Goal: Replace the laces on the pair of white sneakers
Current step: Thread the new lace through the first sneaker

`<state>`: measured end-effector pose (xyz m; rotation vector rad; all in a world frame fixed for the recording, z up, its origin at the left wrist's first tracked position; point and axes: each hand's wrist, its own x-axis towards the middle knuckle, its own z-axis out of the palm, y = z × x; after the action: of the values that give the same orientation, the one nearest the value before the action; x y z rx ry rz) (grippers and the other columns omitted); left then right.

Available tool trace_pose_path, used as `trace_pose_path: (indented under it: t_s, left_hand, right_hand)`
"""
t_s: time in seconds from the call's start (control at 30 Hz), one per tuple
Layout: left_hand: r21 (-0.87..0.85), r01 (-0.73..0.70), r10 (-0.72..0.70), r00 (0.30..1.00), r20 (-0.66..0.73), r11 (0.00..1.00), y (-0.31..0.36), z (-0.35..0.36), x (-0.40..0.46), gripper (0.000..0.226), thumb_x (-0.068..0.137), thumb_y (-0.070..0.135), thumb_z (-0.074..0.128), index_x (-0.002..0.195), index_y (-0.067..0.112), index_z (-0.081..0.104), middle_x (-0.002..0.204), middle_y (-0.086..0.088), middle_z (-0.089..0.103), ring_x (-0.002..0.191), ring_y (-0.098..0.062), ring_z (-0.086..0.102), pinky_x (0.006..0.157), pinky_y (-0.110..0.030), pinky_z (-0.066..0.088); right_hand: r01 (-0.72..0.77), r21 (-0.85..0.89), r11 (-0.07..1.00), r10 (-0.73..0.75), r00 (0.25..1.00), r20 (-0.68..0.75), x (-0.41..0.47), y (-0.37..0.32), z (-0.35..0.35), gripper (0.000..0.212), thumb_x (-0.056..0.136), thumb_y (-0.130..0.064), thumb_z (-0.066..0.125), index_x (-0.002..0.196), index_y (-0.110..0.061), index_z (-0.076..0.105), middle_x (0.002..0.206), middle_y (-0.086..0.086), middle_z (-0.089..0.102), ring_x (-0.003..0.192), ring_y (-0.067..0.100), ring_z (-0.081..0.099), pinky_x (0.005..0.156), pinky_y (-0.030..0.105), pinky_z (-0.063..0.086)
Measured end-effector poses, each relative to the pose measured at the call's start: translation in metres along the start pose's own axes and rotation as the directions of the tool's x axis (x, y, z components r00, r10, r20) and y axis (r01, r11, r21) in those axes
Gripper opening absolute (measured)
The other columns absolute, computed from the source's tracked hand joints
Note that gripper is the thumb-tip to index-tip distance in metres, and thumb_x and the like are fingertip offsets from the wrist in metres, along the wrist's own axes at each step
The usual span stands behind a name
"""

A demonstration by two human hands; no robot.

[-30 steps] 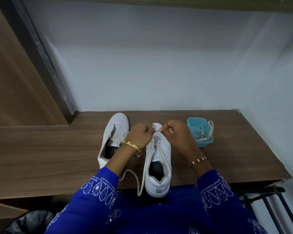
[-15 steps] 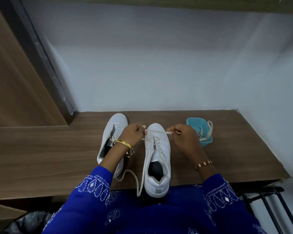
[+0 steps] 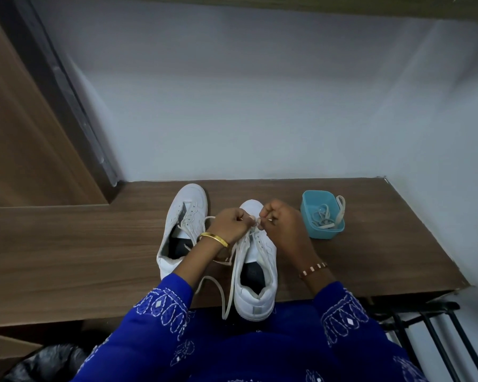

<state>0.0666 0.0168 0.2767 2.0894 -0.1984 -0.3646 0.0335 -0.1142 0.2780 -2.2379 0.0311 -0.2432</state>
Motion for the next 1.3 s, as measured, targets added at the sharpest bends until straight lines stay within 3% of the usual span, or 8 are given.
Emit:
trace_pose_path:
  t_s: [0.17, 0.3, 0.47, 0.67, 0.87, 0.97, 1.07, 1.3]
  left_hand:
    - [-0.075, 0.041, -0.041, 0.999, 0.004, 0.996, -0.004, 0.004, 0.004, 0.032, 0.094, 0.014, 0.048, 0.062, 0.012, 0.05, 0.056, -0.002, 0.052, 0.047, -0.008, 0.047, 0.054, -0.022, 0.042]
    - [-0.154, 0.104, -0.109, 0.994, -0.029, 0.983, -0.011, 0.005, 0.005, 0.034, 0.094, 0.0, 0.04, 0.064, 0.012, 0.051, 0.057, -0.002, 0.052, 0.038, -0.003, 0.044, 0.042, -0.014, 0.037]
    - [-0.164, 0.206, -0.213, 0.977, -0.022, 0.965, -0.02, 0.003, 0.008, 0.032, 0.086, -0.008, 0.038, 0.068, 0.007, 0.061, 0.059, -0.005, 0.048, 0.036, -0.009, 0.034, 0.033, -0.014, 0.025]
    - [-0.089, 0.183, -0.189, 0.98, -0.069, 0.979, -0.028, 0.01, 0.013, 0.031, 0.09, 0.019, 0.052, 0.062, 0.014, 0.064, 0.053, -0.003, 0.043, 0.048, -0.014, 0.034, 0.054, -0.027, 0.029]
    - [-0.141, 0.146, -0.161, 0.982, -0.099, 0.979, -0.04, 0.021, 0.02, 0.019, 0.079, 0.02, 0.069, 0.066, 0.007, 0.067, 0.071, -0.004, 0.065, 0.07, -0.014, 0.056, 0.07, -0.024, 0.045]
    - [-0.035, 0.096, -0.097, 0.995, -0.027, 0.995, -0.039, 0.027, 0.023, 0.033, 0.071, 0.03, 0.073, 0.08, -0.001, 0.072, 0.08, -0.009, 0.07, 0.074, -0.014, 0.061, 0.075, -0.027, 0.048]
    - [0.173, 0.072, -0.075, 0.997, 0.011, 0.982, -0.034, 0.032, 0.022, 0.02, 0.083, 0.021, 0.066, 0.085, 0.002, 0.072, 0.073, -0.003, 0.061, 0.063, -0.005, 0.05, 0.06, -0.021, 0.037]
    - [0.578, 0.029, 0.048, 0.992, -0.118, 0.816, -0.028, 0.046, 0.024, 0.026, 0.089, 0.026, 0.05, 0.097, 0.013, 0.071, 0.107, -0.007, 0.064, 0.096, -0.025, 0.062, 0.068, -0.027, 0.038]
  right_hand:
    - [-0.028, 0.008, 1.0, 0.028, 0.999, -0.017, 0.003, 0.004, 0.001, 0.014, 0.081, -0.004, 0.064, 0.075, -0.014, 0.057, 0.074, 0.015, 0.065, 0.067, 0.024, 0.061, 0.06, 0.027, 0.046]
    - [-0.133, 0.07, 0.989, 0.139, 0.986, -0.089, 0.003, 0.018, 0.004, 0.022, 0.082, -0.007, 0.061, 0.069, -0.021, 0.053, 0.075, 0.015, 0.065, 0.072, 0.029, 0.063, 0.066, 0.039, 0.054]
    - [-0.24, -0.049, 0.97, 0.243, 0.966, 0.087, -0.009, 0.04, 0.017, 0.008, 0.081, -0.013, 0.066, 0.087, -0.01, 0.062, 0.086, 0.002, 0.062, 0.075, 0.009, 0.054, 0.053, 0.007, 0.037]
    - [-0.131, -0.142, 0.981, 0.154, 0.975, 0.162, -0.021, 0.05, 0.035, 0.033, 0.079, -0.006, 0.062, 0.112, -0.007, 0.06, 0.111, 0.007, 0.063, 0.097, 0.018, 0.058, 0.076, 0.015, 0.038]
    - [-0.204, -0.083, 0.975, 0.211, 0.974, 0.08, -0.015, 0.058, 0.032, 0.02, 0.076, 0.002, 0.059, 0.095, -0.001, 0.063, 0.085, 0.002, 0.062, 0.073, 0.012, 0.053, 0.055, 0.004, 0.036]
    - [-0.316, 0.07, 0.946, 0.311, 0.947, 0.077, -0.012, 0.064, 0.029, 0.015, 0.075, 0.003, 0.061, 0.087, -0.006, 0.064, 0.079, 0.003, 0.062, 0.072, 0.014, 0.055, 0.055, 0.009, 0.039]
    - [-0.365, 0.183, 0.913, 0.353, 0.931, 0.097, -0.011, 0.068, 0.027, 0.015, 0.075, 0.006, 0.061, 0.083, -0.006, 0.064, 0.076, 0.007, 0.063, 0.072, 0.017, 0.057, 0.056, 0.012, 0.043]
    - [-0.377, 0.237, 0.895, 0.363, 0.926, 0.1, -0.011, 0.073, 0.028, 0.015, 0.075, 0.008, 0.06, 0.088, 0.001, 0.065, 0.076, 0.007, 0.063, 0.065, 0.013, 0.055, 0.053, 0.009, 0.043]
